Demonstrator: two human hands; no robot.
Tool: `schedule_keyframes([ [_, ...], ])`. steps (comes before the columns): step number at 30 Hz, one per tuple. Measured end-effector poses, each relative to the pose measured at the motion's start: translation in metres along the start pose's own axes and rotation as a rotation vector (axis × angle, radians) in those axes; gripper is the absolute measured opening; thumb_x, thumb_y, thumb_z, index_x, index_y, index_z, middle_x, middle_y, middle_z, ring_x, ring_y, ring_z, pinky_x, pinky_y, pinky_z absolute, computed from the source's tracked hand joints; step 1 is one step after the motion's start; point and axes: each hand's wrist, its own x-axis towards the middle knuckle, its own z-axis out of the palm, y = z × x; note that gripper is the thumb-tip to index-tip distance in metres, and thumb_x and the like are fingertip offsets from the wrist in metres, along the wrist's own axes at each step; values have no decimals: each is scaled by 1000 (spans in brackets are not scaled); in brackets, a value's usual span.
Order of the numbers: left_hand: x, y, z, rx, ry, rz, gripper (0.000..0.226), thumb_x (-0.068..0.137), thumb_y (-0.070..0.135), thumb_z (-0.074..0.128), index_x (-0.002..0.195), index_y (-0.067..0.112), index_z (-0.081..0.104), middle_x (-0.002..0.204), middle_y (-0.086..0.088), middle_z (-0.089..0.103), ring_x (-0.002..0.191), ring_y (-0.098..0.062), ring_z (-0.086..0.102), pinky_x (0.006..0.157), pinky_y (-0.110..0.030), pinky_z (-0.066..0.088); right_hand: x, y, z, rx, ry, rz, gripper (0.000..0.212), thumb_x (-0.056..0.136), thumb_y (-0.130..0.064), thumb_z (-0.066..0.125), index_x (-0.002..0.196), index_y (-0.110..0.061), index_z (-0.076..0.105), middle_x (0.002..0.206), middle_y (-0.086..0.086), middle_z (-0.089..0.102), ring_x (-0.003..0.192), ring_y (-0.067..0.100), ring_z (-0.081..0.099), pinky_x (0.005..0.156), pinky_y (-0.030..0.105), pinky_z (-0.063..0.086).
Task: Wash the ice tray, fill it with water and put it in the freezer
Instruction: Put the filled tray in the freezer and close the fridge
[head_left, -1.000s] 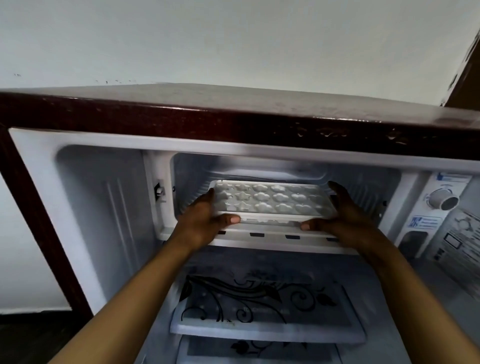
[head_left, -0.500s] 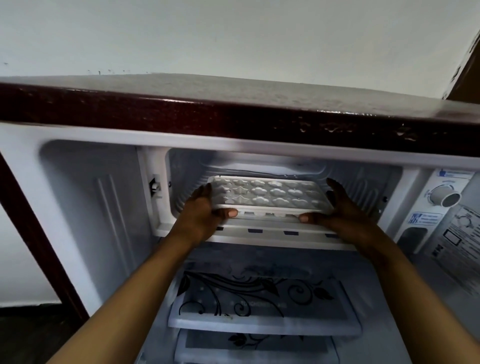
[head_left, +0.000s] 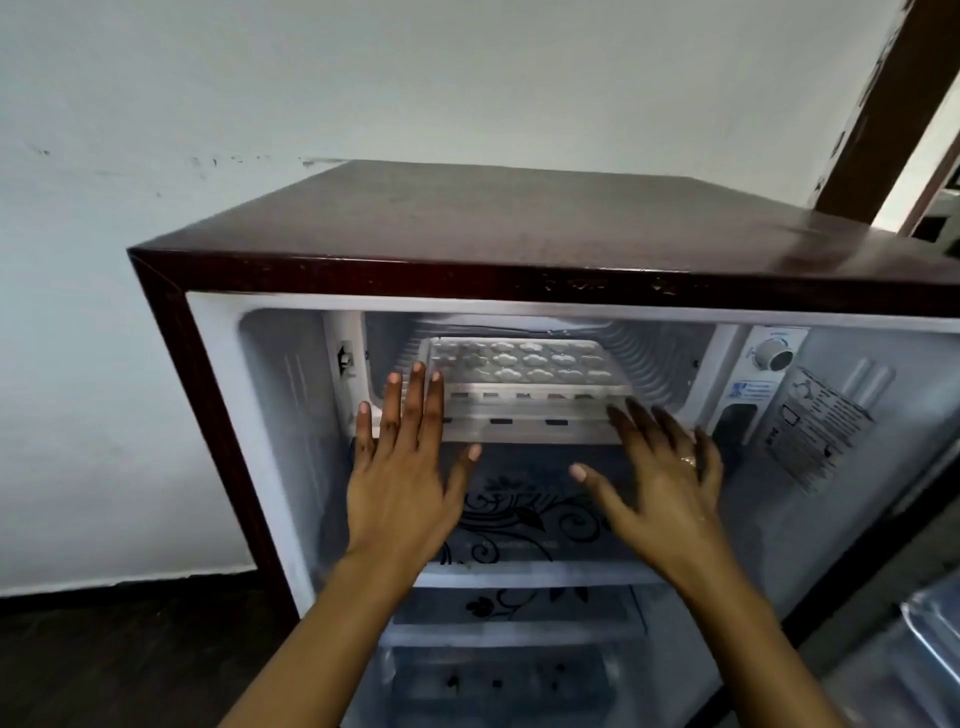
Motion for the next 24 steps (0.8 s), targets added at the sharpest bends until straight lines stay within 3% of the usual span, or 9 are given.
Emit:
schedule_keyframes([
  [4, -35, 9, -30, 8, -21, 4, 74, 87, 63, -2, 146, 21, -20, 154, 4, -24, 139, -13, -29, 111, -32, -26, -44, -17, -24, -40, -36, 11, 100, 71, -81, -6, 145, -24, 30, 154, -3, 26, 144, 18, 14, 112, 34, -13],
  [12, -116, 35, -101, -79, -58, 47, 75, 87, 62, -3, 147, 20, -14, 155, 4, -19, 141, -14, -25, 113, -34, -22, -128, -50, -87, -112, -46, 44, 84, 76, -74, 7, 147, -31, 20, 157, -10, 14, 146, 12, 3, 109, 31, -22],
  [24, -234, 75, -187, -198, -91, 163, 70, 88, 61, 2, 143, 24, -20, 153, 7, -26, 137, -12, -34, 108, -31, -30, -268, -87, -192, -232, 53, 114, 81, 81, -72, 8, 145, -28, 28, 154, -5, 26, 144, 16, 17, 113, 38, -13],
])
